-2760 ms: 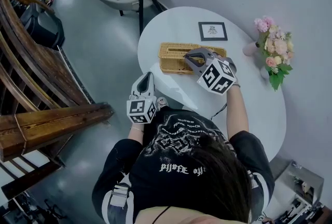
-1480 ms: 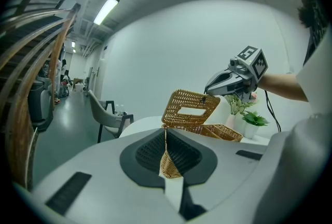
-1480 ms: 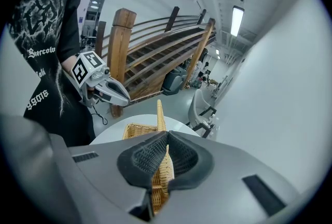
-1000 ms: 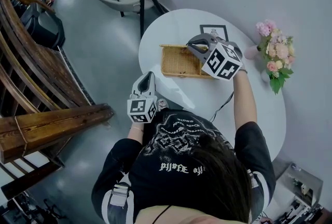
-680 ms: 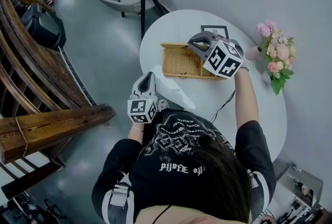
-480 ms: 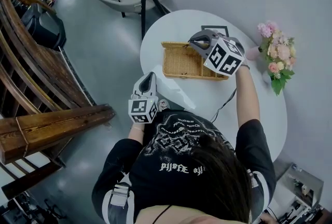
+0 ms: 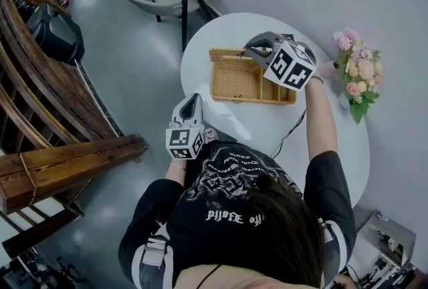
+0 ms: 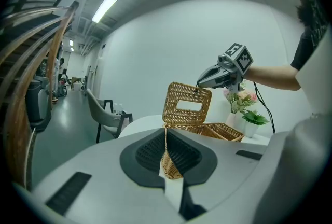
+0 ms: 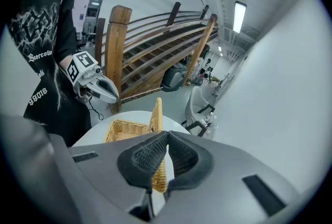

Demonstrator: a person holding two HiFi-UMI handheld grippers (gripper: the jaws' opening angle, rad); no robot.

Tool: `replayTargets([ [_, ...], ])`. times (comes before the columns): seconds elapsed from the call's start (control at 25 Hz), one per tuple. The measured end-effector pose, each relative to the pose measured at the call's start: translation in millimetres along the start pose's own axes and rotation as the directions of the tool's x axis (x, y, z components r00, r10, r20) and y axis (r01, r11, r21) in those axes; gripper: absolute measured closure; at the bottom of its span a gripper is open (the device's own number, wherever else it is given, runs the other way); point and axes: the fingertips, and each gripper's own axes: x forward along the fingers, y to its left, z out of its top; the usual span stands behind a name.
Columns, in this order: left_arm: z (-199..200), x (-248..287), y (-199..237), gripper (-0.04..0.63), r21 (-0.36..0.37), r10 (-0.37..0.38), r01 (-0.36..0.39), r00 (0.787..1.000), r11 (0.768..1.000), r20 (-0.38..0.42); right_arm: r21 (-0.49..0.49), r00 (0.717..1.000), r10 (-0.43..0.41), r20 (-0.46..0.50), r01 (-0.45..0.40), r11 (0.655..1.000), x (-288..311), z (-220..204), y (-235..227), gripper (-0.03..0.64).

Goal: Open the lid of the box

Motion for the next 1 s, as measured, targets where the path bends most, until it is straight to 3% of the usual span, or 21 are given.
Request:
replayTargets([
  [1.0, 3.5, 12.9, 10.8, 0.571, 0.002, -0.013, 0.013, 1.000, 1.000, -0.008, 0.050, 0.998, 0.035, -0.059, -0.032, 0.998, 26.4, -12.4, -39.5, 0.583],
])
